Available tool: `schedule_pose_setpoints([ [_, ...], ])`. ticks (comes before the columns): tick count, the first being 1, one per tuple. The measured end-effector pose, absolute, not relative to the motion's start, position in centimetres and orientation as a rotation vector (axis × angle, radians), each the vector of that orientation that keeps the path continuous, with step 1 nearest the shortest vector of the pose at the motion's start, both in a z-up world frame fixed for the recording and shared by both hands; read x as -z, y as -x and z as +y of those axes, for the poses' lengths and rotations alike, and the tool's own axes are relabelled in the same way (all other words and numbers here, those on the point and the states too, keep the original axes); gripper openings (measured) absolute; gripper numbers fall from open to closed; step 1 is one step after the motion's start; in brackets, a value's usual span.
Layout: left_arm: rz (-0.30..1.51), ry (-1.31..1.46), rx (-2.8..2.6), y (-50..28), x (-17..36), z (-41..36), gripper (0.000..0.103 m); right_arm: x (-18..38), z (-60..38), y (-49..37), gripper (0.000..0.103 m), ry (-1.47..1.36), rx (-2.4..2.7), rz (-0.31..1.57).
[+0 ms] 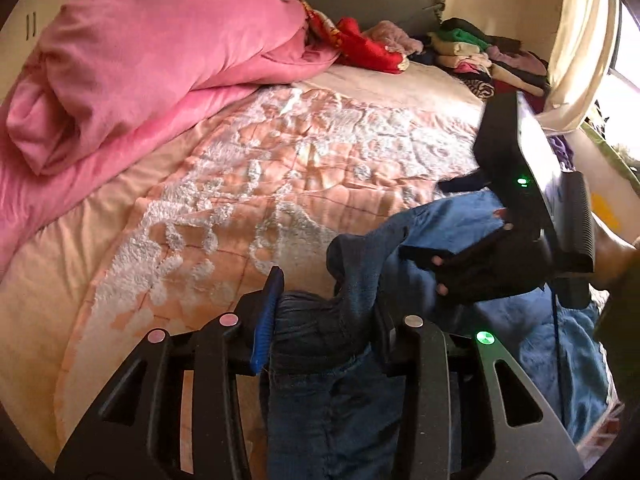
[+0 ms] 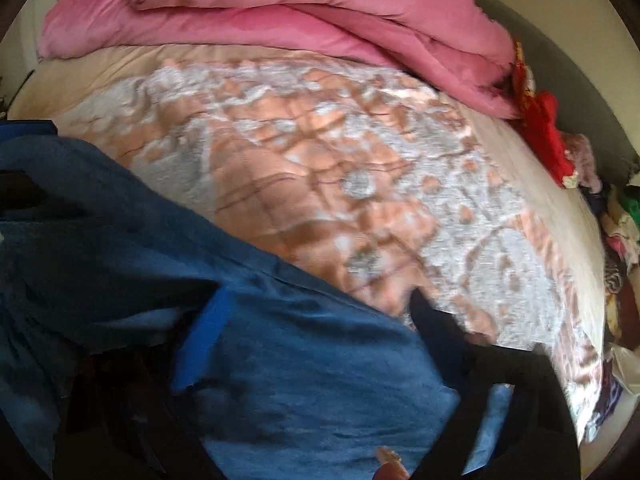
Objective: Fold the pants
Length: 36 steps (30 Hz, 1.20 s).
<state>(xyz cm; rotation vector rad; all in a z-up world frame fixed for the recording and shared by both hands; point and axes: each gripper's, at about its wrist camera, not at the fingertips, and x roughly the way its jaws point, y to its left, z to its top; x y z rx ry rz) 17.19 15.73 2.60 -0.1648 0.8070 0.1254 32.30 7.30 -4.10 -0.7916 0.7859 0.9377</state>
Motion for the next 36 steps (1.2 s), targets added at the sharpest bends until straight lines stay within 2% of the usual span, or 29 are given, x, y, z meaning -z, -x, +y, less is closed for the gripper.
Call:
schedule_pose_setpoints([
  [1,0.807,0.161,-0.124,-17.1,-2.6,15.6,0.031,4.0,7.3,-32.1,0.044,0.768,-0.966,0.808],
  [2,0.806,0.157,-0.126,-17.0,-2.6,15.6,0.031,3.8,7.2,-31.6,0.029,0.741,-1.002,0.819],
  [5,0.799,0.145,-0.137,-16.7,-2.8,15.5,0.031,3.0,6.2,-30.0,0.014,0.693,-1.024,0.788],
  [6,0.798,0.145,-0.137,-16.6,-2.8,15.5,0.031,2.7,5.6,-29.8,0.012,0.670,-1.024,0.786],
  [13,0.790,0.119,-0.129,-14.5,-3.2,14.5,0.031,-0.1,0.1,-26.9,0.010,0.484,-1.019,0.757],
  [23,0.764,0.059,-0.055,-8.0,-3.8,11.7,0.031,-3.1,-7.7,-16.5,0.010,0.321,-1.079,0.731],
  [30,0.820,0.056,-0.046,-4.5,-2.0,11.3,0.032,-1.2,-9.4,-9.5,0.010,0.277,-1.138,0.787],
  [36,0.870,-0.015,-0.079,-2.9,-0.4,11.3,0.037,2.0,-8.3,-5.4,0.010,0.321,-1.172,0.855],
])
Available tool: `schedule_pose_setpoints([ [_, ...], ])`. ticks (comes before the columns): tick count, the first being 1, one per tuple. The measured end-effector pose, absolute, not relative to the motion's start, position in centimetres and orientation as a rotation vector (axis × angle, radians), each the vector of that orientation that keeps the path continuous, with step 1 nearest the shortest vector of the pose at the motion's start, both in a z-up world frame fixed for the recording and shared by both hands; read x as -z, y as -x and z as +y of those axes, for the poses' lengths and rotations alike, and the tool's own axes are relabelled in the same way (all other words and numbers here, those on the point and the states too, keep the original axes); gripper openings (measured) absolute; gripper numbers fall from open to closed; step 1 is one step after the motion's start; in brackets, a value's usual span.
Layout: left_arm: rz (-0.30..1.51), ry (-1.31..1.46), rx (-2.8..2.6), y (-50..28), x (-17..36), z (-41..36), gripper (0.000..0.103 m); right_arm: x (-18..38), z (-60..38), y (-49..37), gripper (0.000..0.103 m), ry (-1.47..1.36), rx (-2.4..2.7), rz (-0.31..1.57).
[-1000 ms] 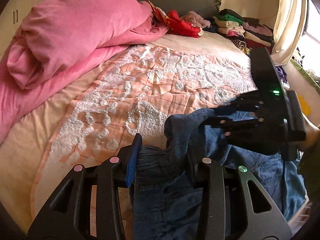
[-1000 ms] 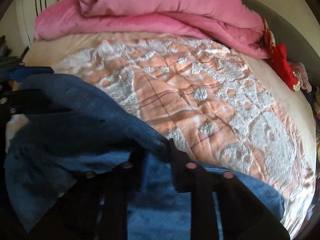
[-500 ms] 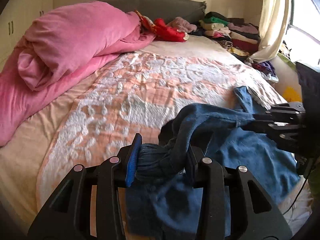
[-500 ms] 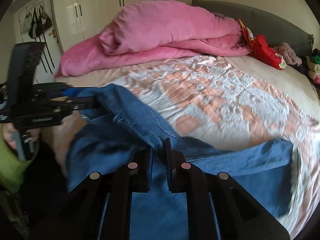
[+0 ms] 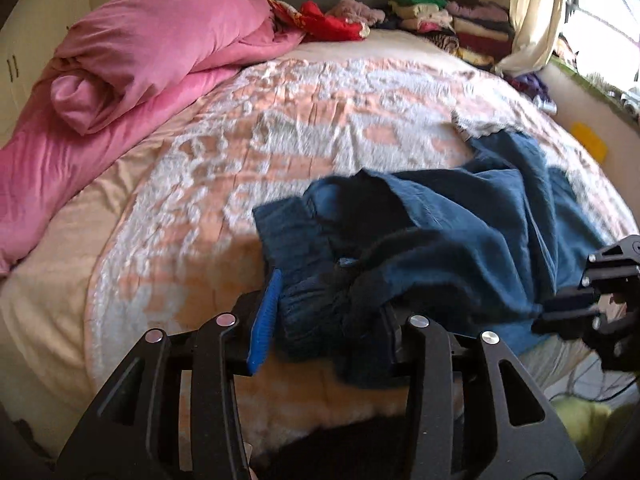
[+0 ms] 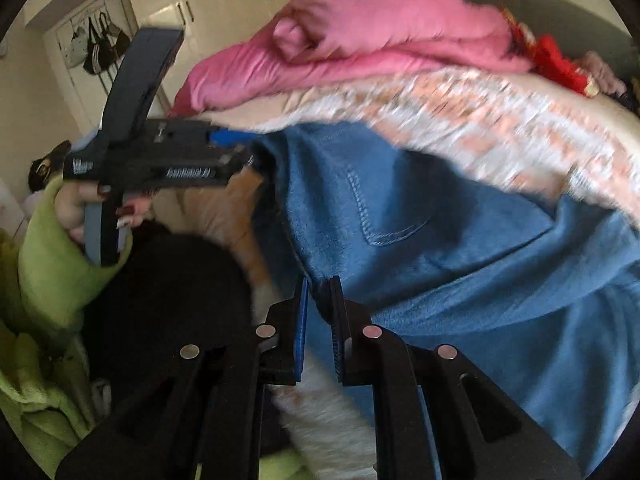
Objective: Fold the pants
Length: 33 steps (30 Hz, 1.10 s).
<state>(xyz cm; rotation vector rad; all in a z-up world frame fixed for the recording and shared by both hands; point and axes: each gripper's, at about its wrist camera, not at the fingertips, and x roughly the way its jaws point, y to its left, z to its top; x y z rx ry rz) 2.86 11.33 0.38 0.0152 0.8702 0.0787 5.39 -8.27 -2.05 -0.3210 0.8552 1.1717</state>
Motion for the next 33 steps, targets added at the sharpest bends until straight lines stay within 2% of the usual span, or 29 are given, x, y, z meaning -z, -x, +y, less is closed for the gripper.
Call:
schedule_pose_setpoints([
  [5,0.934,-0.005,-0.114,-1.2,1.3,12.7,0.058,4.1,-7.8,-5.0,0.010,0.357,-1.126,0.913],
  [7,0.935,-0.001,-0.122,-0.2,1.2,13.1,0.061,4.1,-8.0,-5.0,0.010,0.360,-1.122,0.921],
  [9,0.941,0.048,-0.115,1.1,0.9,13.8,0.060,4.2,-7.9,-4.9,0.010,0.369,-1.116,0.924],
  [11,0.908,0.105,-0.092,2.2,-0.4,14.2,0.050,4.3,-8.0,-4.8,0.010,0.361,-1.122,0.930],
  [16,0.880,0.112,-0.010,0.4,-2.2,11.6,0.045,4.9,-7.6,-4.1,0.010,0.337,-1.180,0.970],
  [21,0.989,-0.027,-0.053,-3.4,1.2,8.9,0.045,2.2,-8.6,-3.6,0.011,0.310,-1.161,0.881],
  [22,1.005,-0.017,-0.063,-3.5,1.7,9.1,0.045,1.6,-9.1,-3.9,0.014,0.298,-1.141,0.855],
  [23,1.005,-0.012,-0.062,-3.4,2.0,9.3,0.045,1.0,-9.4,-4.3,0.022,0.285,-1.109,0.830],
  [24,1.001,-0.013,-0.064,-3.2,2.1,9.3,0.045,0.8,-9.6,-4.8,0.026,0.282,-1.081,0.816],
  [25,0.999,-0.012,-0.067,-2.9,2.1,9.5,0.045,1.0,-9.6,-5.1,0.028,0.284,-1.068,0.823],
  [30,1.000,0.010,-0.073,-2.3,2.3,10.1,0.045,5.3,-8.2,-6.6,0.028,0.315,-1.003,1.010],
  [33,0.978,0.036,-0.070,-1.7,1.3,10.0,0.045,4.9,-9.7,-6.6,0.029,0.264,-1.018,1.005],
])
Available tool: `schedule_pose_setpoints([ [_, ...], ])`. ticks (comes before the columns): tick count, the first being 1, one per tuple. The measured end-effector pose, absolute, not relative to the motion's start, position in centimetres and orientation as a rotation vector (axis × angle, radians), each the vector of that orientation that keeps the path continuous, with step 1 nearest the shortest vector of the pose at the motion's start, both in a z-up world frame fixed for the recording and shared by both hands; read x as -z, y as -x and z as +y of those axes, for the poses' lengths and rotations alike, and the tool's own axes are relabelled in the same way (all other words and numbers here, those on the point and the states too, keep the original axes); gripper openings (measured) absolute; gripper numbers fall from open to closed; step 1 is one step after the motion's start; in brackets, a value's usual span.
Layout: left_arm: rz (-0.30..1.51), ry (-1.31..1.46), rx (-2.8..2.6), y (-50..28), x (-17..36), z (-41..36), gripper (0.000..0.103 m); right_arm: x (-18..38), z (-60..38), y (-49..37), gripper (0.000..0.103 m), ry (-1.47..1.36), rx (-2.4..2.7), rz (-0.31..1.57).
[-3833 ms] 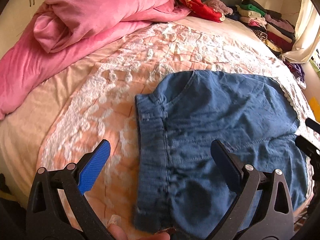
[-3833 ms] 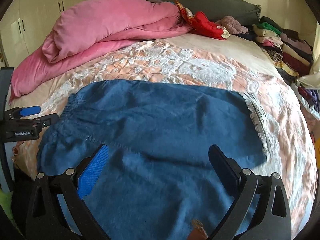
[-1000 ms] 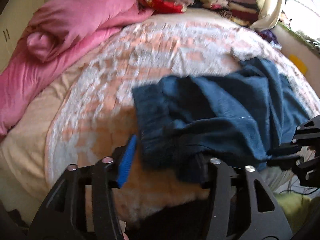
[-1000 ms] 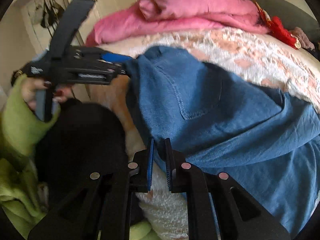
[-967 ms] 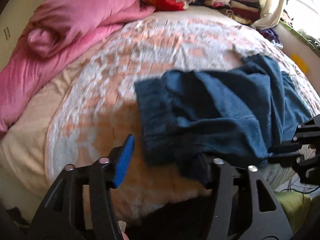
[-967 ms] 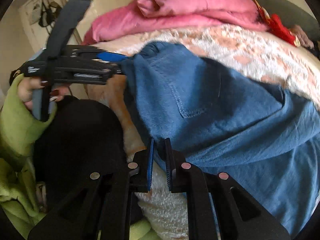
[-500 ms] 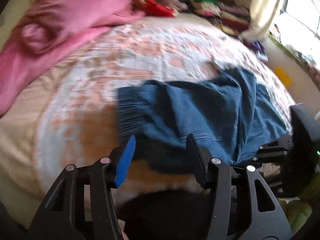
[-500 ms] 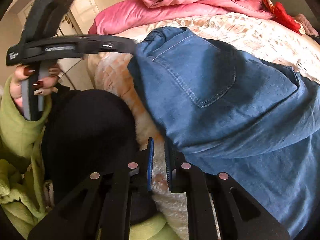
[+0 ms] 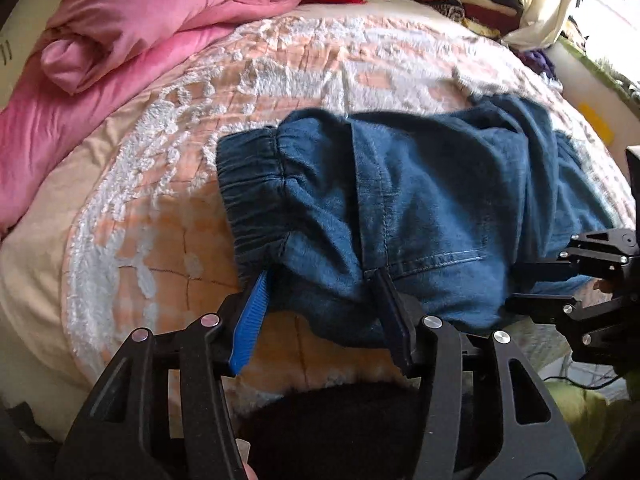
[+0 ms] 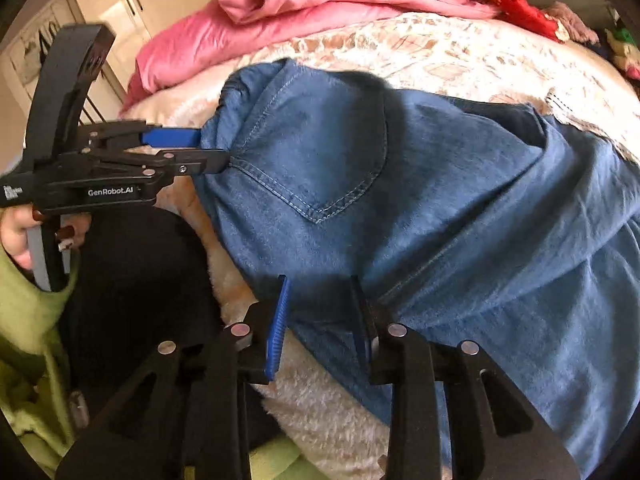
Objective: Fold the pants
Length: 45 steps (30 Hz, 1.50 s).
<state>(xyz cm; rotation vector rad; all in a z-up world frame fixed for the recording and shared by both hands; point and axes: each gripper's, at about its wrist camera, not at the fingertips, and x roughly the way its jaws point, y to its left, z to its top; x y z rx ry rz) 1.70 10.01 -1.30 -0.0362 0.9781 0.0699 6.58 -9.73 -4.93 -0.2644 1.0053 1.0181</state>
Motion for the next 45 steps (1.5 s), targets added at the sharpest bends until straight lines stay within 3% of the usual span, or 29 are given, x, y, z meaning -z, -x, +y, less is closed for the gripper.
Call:
schedule_pose_setpoints([
  [2,0.929,0.055,-0.053,-1.0,-0.4,9.9,0.045,3.4,-11.2,-6.5,0.041,0.224,-1.024,0.965],
  [8,0.846,0.033,-0.016,-0.6,-3.5,7.9,0.046,-0.8,-15.9,-9.2,0.053,0.136,-0.877,0.845],
  [14,0.881,0.063,0.135,-2.7,-3.4,4.0,0.052,-2.3,-18.5,-12.4,0.062,0.106,-0.760,0.803],
  [25,1.051,0.145,0.355,-7.8,1.5,-2.4,0.052,-3.3,-16.2,-19.9,0.067,0.174,-0.666,0.829],
  [33,1.075,0.186,0.326,-9.8,3.9,-3.7,0.053,0.0,-12.0,-26.7,0.071,0.257,-0.557,0.929],
  [36,1.027,0.164,0.335,-9.3,4.0,-4.3,0.040,1.3,-10.7,-28.5,0.071,0.249,-0.542,0.964],
  [38,1.019,0.161,0.379,-9.0,4.1,-4.8,0.004,2.0,-9.9,-29.8,0.071,0.234,-0.527,0.988],
  [43,1.008,0.130,0.411,-8.4,4.8,-5.7,0.004,3.6,-8.3,-32.0,0.069,0.286,-0.441,1.009],
  [44,1.004,0.137,0.415,-8.3,4.7,-5.7,0.004,4.1,-8.2,-32.4,0.057,0.292,-0.431,1.019],
  [45,0.997,0.137,0.416,-8.3,4.7,-5.5,0.004,4.5,-8.3,-32.8,0.053,0.297,-0.423,1.023],
])
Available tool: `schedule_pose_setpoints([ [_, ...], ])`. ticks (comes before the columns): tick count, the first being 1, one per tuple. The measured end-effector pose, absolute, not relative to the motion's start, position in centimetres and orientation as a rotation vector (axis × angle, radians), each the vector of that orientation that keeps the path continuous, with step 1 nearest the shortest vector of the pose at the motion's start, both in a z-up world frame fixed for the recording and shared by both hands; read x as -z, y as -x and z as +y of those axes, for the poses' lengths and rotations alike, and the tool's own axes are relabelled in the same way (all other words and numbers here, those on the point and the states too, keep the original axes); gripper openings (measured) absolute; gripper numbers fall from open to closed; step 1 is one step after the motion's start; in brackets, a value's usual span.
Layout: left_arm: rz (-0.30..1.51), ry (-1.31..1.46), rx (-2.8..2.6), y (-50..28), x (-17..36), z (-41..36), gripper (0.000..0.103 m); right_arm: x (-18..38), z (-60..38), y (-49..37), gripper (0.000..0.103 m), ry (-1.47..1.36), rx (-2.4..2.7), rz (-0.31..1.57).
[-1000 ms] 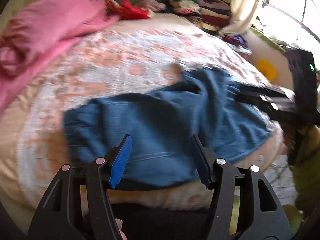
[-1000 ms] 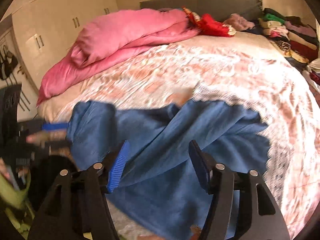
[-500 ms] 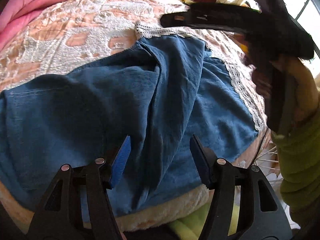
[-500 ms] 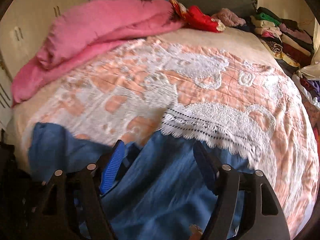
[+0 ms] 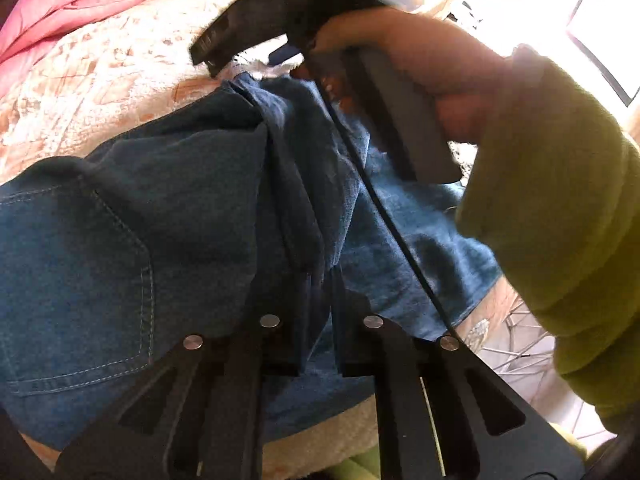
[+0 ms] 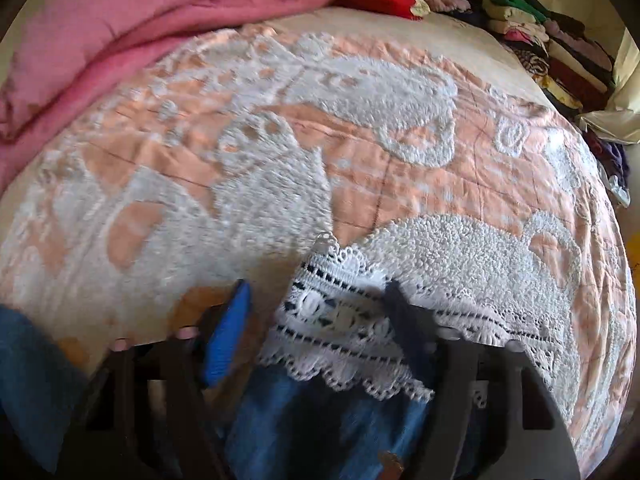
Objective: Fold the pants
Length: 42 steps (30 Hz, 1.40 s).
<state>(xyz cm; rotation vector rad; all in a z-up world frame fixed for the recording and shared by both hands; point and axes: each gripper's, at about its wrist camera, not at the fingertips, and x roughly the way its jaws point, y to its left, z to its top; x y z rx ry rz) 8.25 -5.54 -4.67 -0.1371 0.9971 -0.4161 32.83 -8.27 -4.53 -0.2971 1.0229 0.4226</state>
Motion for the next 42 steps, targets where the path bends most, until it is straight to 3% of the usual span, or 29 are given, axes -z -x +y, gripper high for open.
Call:
schedule_pose_setpoints([
  [3,0.975,0.125,0.407,-7.9,4.5,-5.4,0.004,4.7,-9.3,-33.4,0.032,0.263,-0.451,1.016],
  [5,0.977,0.132,0.407,-7.7,4.6,-5.1,0.004,4.2,-10.4,-33.4,0.009,0.224,-0.474,1.017],
  [9,0.975,0.136,0.394,-7.5,4.6,-5.1,0.005,1.9,-13.5,-32.0,0.008,0.138,-0.490,0.963],
  [16,0.961,0.119,0.357,-7.8,5.2,-5.1,0.023,-2.8,-22.2,-27.2,0.008,-0.047,-0.464,0.869],
  [19,0.955,0.105,0.344,-7.8,5.2,-4.8,0.023,-4.2,-25.9,-24.7,0.008,-0.112,-0.444,0.839],
  [21,0.956,0.083,0.332,-7.9,5.0,-5.1,0.021,-4.7,-28.1,-23.0,0.008,-0.131,-0.422,0.820],
  [22,0.954,0.070,0.323,-7.9,4.9,-5.5,0.007,-4.9,-28.9,-22.2,0.008,-0.134,-0.410,0.813],
  [23,0.950,0.063,0.329,-7.9,4.7,-5.7,0.000,-5.1,-30.3,-20.8,0.008,-0.147,-0.392,0.807],
  [29,0.873,-0.055,0.354,-6.1,2.4,-5.9,0.000,-4.1,-35.0,-14.4,0.008,-0.208,-0.354,0.842],
  [42,0.970,-0.206,0.393,-4.4,2.6,-6.5,0.000,2.5,-37.3,-8.2,0.008,-0.300,-0.319,1.009],
])
